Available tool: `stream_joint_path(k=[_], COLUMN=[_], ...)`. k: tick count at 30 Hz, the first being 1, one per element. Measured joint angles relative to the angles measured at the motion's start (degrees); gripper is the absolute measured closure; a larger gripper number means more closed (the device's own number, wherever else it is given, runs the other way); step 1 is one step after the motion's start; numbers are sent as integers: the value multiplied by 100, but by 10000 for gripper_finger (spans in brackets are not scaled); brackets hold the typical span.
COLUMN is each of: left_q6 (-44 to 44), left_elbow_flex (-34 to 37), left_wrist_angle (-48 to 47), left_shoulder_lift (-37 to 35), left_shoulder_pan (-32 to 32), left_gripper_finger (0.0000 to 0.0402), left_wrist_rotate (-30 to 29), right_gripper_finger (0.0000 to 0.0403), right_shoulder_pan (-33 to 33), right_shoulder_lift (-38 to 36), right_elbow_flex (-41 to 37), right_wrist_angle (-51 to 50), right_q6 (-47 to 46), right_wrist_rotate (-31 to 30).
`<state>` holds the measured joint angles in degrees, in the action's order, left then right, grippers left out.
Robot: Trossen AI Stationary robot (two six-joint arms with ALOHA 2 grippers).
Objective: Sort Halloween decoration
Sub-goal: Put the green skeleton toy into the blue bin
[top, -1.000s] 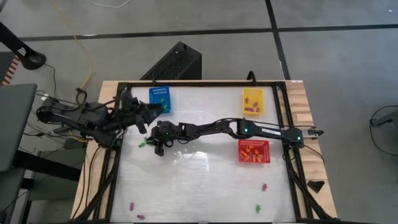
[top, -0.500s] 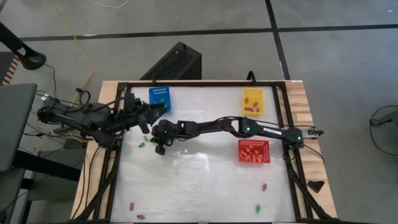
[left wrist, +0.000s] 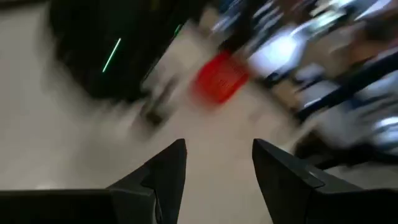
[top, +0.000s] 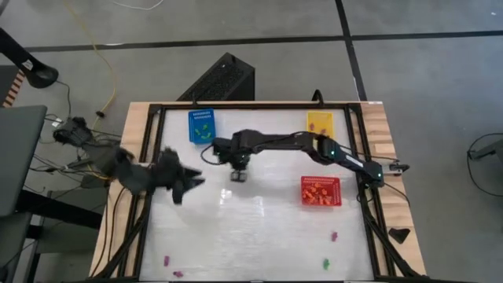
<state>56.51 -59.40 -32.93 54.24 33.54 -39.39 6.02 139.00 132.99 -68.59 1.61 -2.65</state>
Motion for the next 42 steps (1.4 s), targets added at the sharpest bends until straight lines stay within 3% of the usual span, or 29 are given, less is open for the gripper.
stream_joint_path(k=[5,8,11,19,26,32,37,42], left_q6=[2977,4314,4744,3687,2793,2094,1378,545], left_elbow_flex=[2,7,287,1854,1842,1919,2045,2048], left_wrist_angle=[-2981,-4718,-5256,-3664,-3575,-3323,-2535,-2959], left_shoulder_lift=[634,936,829,-681,-1202,-964,-505,276], left_shoulder_pan=[964,1077,933,120,-586,-1262,-2066,-2895], left_gripper_finger=[228,228,228,226,212,189,170,168], left_wrist_rotate=[-431,292,1056,2233,2386,2884,3405,3646], right_gripper_finger=[290,288,287,286,286,285,285,285], right_shoulder_pan=[403,636,820,1032,1044,987,921,839], right_shoulder_lift=[-262,-333,-474,-730,-925,-999,-1010,-1023], right_elbow_flex=[3,2,2,11,13,13,13,13], right_wrist_angle=[-1193,-1278,-1220,-1179,-1142,-1193,-1181,-1200], right_q6=[37,37,60,492,614,610,599,601], right_wrist_rotate=[-191,-190,-187,-134,82,133,137,139])
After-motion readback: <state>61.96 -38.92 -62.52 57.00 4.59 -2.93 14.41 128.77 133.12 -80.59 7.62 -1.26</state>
